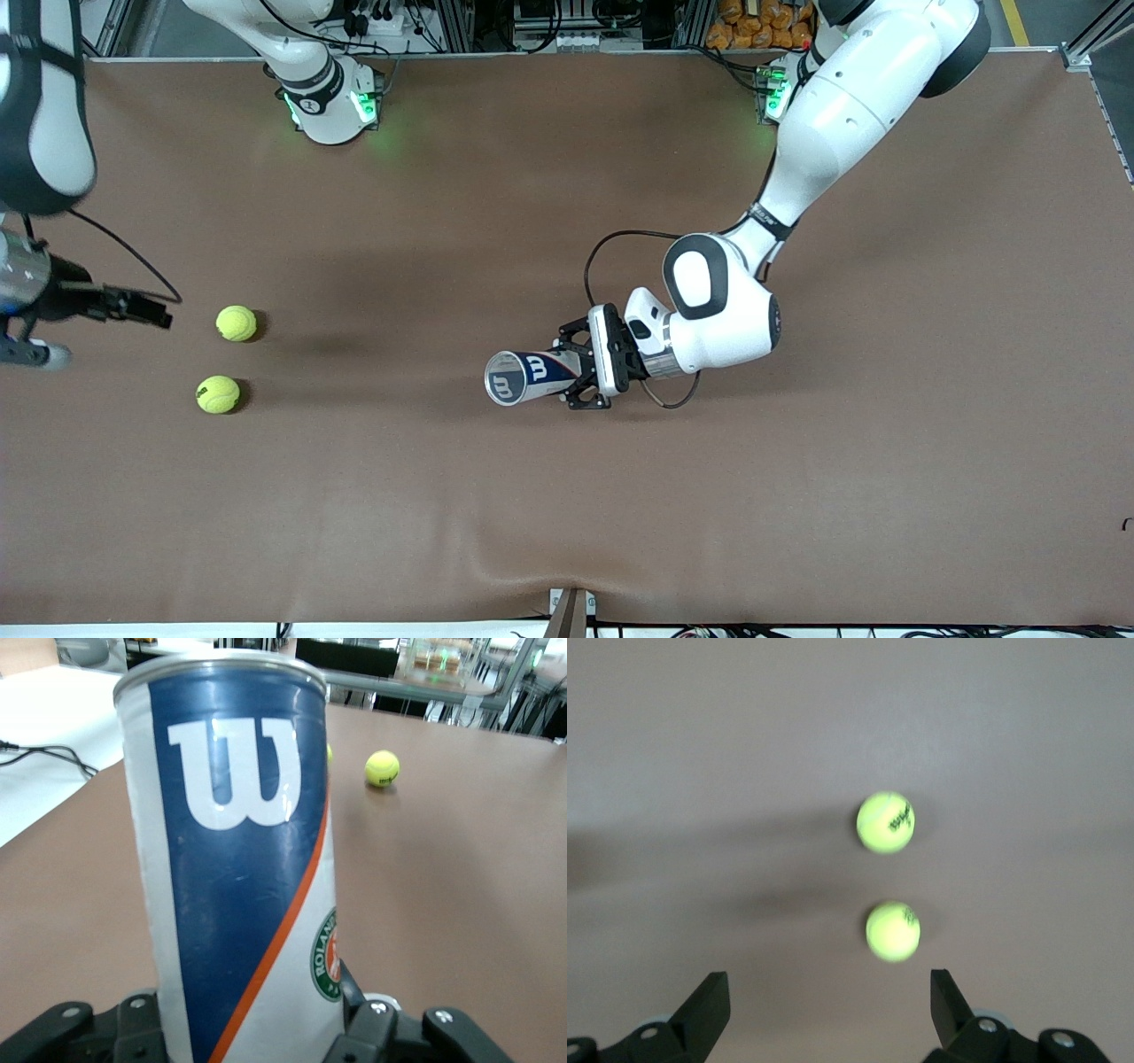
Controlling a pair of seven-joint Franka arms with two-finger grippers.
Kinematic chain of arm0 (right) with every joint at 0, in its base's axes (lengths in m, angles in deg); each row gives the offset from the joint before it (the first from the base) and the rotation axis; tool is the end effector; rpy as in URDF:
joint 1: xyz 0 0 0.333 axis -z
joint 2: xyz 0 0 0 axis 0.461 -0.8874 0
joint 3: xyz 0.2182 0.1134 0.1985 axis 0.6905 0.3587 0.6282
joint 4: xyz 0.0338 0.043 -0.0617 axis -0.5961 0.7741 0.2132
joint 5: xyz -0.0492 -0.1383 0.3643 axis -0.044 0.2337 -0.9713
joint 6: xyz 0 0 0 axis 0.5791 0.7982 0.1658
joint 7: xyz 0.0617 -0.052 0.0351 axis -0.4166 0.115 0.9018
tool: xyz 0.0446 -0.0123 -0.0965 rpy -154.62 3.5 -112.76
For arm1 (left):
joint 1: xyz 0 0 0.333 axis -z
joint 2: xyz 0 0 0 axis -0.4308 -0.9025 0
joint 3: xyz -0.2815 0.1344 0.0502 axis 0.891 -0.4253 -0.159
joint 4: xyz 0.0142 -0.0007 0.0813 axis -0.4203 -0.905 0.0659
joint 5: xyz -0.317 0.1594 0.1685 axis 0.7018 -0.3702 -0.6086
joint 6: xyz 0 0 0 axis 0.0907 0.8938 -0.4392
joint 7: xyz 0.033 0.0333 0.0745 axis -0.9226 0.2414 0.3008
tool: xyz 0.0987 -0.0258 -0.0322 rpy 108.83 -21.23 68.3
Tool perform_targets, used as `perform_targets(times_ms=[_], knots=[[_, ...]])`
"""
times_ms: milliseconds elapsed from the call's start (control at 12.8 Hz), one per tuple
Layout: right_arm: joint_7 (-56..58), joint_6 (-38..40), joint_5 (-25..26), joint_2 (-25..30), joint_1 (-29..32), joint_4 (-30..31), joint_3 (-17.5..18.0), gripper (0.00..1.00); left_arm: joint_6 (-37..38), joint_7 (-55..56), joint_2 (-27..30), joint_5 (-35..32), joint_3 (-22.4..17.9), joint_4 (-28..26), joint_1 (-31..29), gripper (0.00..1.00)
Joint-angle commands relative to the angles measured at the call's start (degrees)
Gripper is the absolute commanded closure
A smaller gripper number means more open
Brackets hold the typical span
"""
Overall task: Insert tennis ball vertically with right arm
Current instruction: 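Carry the upright can inward while the right gripper grasps a ball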
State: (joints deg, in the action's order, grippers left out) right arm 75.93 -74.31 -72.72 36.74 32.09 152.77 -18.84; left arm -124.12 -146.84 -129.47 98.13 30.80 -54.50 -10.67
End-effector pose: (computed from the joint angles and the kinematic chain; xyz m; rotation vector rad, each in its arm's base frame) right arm 0.6239 -0.0796 0.4475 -3.1328 0.2015 0.0764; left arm 0.6141 -0.4255 0.2431 1.6913 -1.3780 0.9113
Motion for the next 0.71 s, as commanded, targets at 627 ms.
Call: perform_targets(times_ms=[627], knots=[[9.4, -19.0, 1.1, -23.4, 3.0, -4.0, 0.4, 0.00, 6.7, -41.6, -7.7, 37.2, 2.2, 1.5, 4.7, 0.38]])
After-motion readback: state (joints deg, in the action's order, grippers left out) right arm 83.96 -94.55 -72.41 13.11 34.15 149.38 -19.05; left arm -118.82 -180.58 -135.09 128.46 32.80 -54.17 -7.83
